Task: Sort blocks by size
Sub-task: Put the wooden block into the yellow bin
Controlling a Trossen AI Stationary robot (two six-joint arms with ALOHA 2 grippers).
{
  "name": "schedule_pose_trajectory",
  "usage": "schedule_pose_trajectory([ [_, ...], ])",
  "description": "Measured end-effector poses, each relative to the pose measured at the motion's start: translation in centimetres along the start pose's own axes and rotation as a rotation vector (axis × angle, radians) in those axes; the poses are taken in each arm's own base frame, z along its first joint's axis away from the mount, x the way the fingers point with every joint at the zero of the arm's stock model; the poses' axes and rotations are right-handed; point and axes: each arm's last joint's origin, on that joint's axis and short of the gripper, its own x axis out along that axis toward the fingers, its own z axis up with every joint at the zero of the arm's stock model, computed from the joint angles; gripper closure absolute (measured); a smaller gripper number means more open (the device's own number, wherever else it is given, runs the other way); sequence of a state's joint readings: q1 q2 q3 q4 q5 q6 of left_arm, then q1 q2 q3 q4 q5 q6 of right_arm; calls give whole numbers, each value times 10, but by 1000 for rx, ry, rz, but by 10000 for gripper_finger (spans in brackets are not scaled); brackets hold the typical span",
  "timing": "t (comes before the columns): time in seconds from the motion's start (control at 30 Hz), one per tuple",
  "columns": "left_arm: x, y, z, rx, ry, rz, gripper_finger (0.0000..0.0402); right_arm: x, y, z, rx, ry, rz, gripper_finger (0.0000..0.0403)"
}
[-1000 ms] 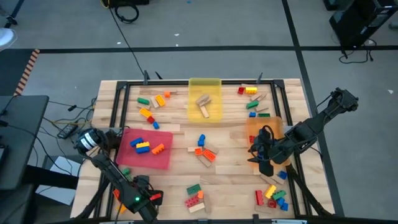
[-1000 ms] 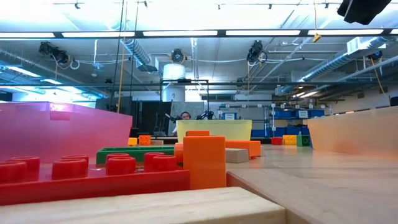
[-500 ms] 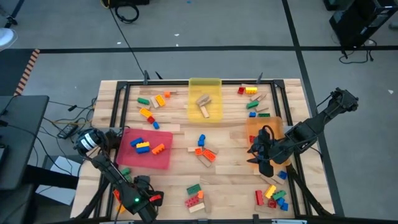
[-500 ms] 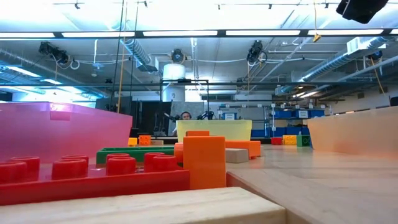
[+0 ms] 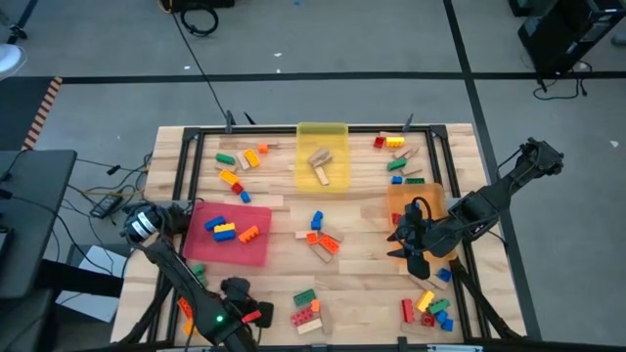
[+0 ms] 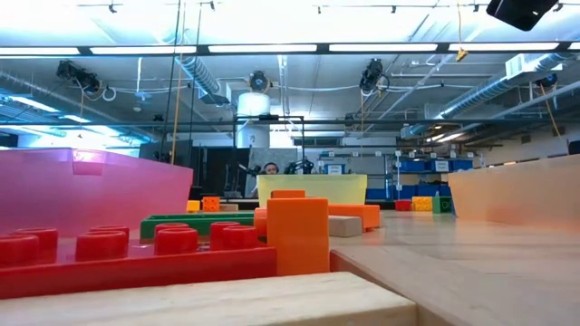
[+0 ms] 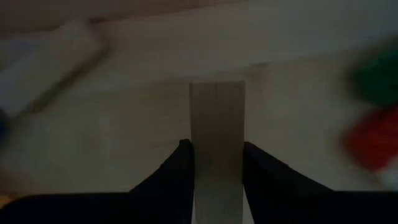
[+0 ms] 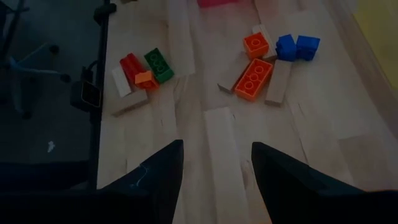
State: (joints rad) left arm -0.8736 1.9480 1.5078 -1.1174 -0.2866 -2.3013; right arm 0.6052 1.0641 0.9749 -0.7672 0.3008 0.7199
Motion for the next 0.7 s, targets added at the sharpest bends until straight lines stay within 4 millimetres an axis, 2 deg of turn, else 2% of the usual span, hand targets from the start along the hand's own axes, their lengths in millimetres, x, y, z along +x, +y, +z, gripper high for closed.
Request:
schedule_pose_trajectory([
  [0.17,-29,-31,33,79,-139,-52,290,0,3,4,-24,-42,30,199],
  [0.33,-45,-70,89,250,-207,-42,291,0,7,8,-39,-87,60,199],
  [0.43,-47,-96,138,351,-225,-32,291,-1,7,9,-32,-98,68,199],
  [0.53,-45,-114,196,443,-250,-7,291,-1,8,10,-29,-107,72,199],
  [0.7,-36,-128,303,545,-280,-18,291,-1,6,10,-26,-119,40,199],
])
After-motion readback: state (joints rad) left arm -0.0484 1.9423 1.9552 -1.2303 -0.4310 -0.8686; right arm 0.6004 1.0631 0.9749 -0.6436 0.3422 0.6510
